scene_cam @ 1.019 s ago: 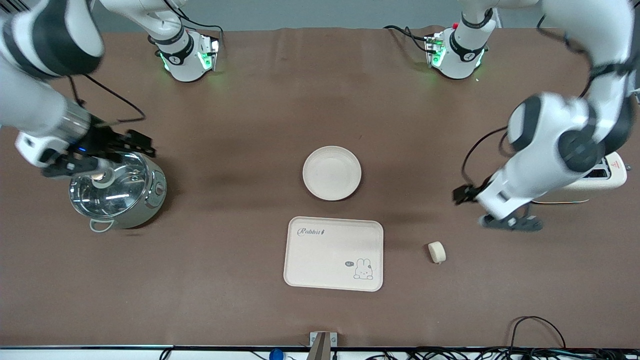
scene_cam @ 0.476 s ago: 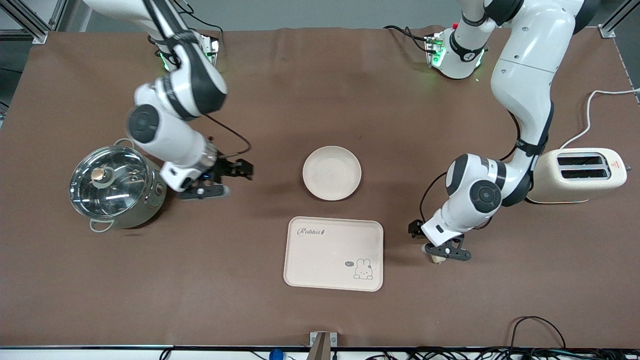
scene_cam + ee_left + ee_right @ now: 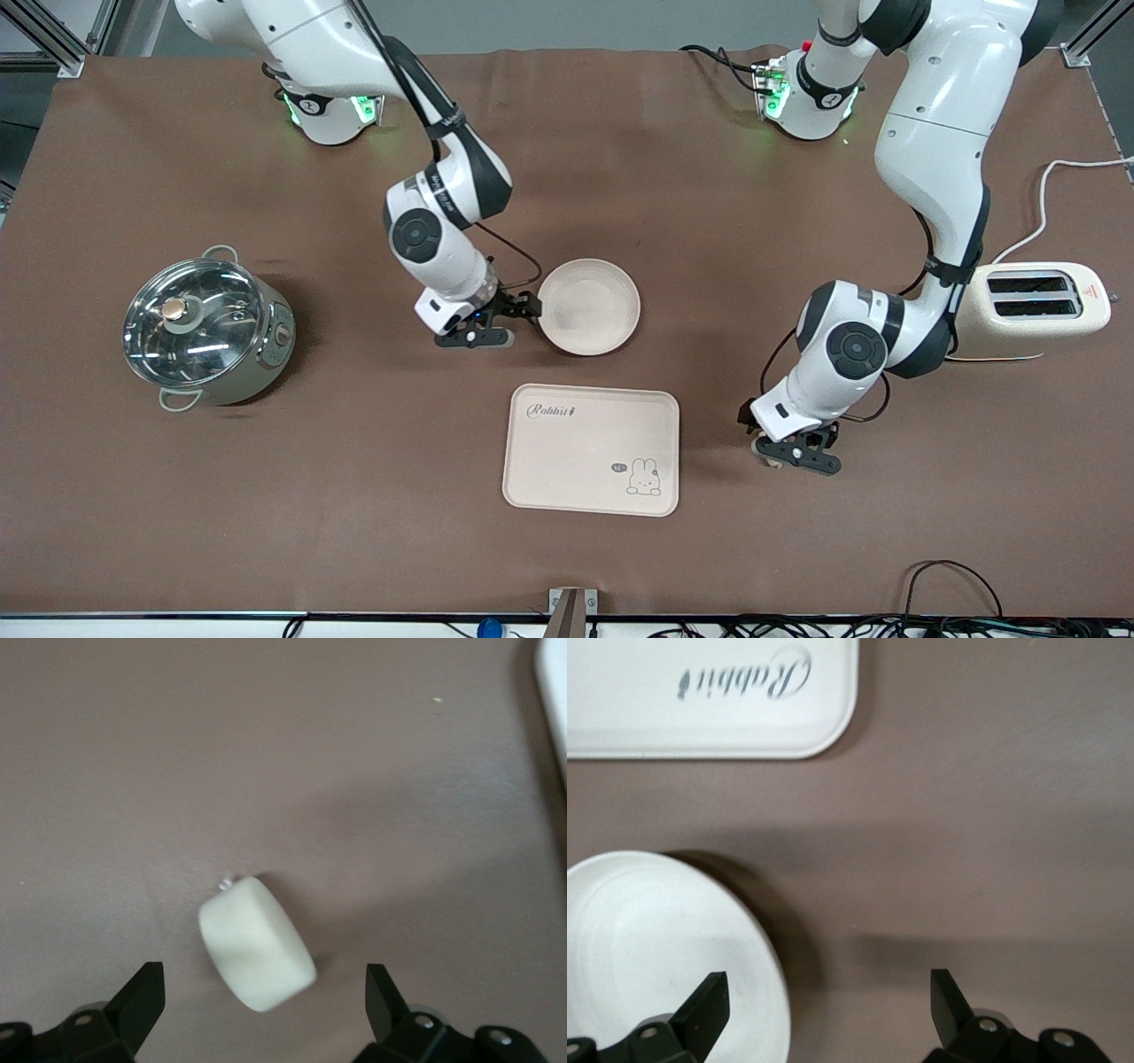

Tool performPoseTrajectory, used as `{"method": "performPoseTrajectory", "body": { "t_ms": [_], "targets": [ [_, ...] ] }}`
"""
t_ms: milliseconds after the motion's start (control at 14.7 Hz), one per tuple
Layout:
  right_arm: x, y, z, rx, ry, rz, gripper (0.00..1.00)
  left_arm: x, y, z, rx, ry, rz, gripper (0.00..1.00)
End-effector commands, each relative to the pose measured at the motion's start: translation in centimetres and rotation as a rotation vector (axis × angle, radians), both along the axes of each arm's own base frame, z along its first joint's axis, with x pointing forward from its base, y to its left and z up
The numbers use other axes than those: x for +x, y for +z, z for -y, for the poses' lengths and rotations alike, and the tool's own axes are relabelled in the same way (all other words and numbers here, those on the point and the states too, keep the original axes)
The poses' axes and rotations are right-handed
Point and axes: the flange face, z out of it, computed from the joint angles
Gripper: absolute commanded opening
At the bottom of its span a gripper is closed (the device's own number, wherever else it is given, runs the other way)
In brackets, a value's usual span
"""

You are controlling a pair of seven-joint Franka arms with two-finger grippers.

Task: Place bun in plate and plate on tray
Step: 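Grasp the bun with the left gripper while the right gripper grips the plate rim, then lift the bun with the left gripper and carry it toward the plate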

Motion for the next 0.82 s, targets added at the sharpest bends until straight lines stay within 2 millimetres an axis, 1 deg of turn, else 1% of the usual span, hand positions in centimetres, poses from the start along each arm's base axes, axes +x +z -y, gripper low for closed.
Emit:
{"method": "performPoseTrajectory", "body": {
  "t_ms": [0,68,136,204,272,340,408,476,544,612,680,748],
  "targets": [
    [-1.2,-0.9,-1.8,0.013,-0.018,0.015,0.95,0.4,-0.9,0.1,0.002,-0.015,0.024,1.00],
    [-1.4,-1.6,-2.0,0.010,-0.015,0.020,0.92,0.5,-0.9,-0.3,0.002,-0.011,0.024,0.97],
    [-1.4,-2.3,-2.0,0.008,-0.017,0.025,0.84,0.6,-0.9,-0.5,0.002,-0.011,0.025,0.88],
    [-1.7,-3.0,-2.4,0.007,-0.015,0.032,0.79,0.7,-0.8,-0.7,-0.004,-0.011,0.041,0.72],
    [-1.9,-3.5,-2.5,0.006,-0.013,0.037,0.77,0.7,-0.7,-0.7,-0.009,-0.011,0.052,0.55],
    [-2.0,-4.1,-2.6,0.001,-0.012,0.035,0.65,0.7,-0.8,-0.8,-0.009,-0.010,0.052,0.38],
    [-2.1,-4.3,-2.7,0.002,-0.011,0.040,0.49,0.7,-0.8,-0.9,-0.009,-0.008,0.052,0.27],
    [-2.2,-4.4,-2.8,0.004,-0.009,0.043,0.32,0.7,-0.8,-0.8,-0.010,-0.008,0.052,0.17],
    [-2.1,-4.5,-2.7,0.003,-0.012,0.043,0.19,0.7,-0.8,-0.8,-0.010,-0.008,0.052,0.14],
    [-2.2,-4.5,-2.9,0.004,-0.010,0.043,0.09,0.7,-0.8,-0.8,-0.010,-0.008,0.052,0.11],
    [-2.5,-4.4,-3.3,0.007,-0.003,0.049,0.04,0.7,-0.8,-0.7,-0.010,-0.010,0.052,0.08],
    [-2.6,-4.3,-3.5,0.011,-0.002,0.056,0.02,0.6,-0.6,-0.5,-0.012,-0.004,0.053,0.07]
  ]
}}
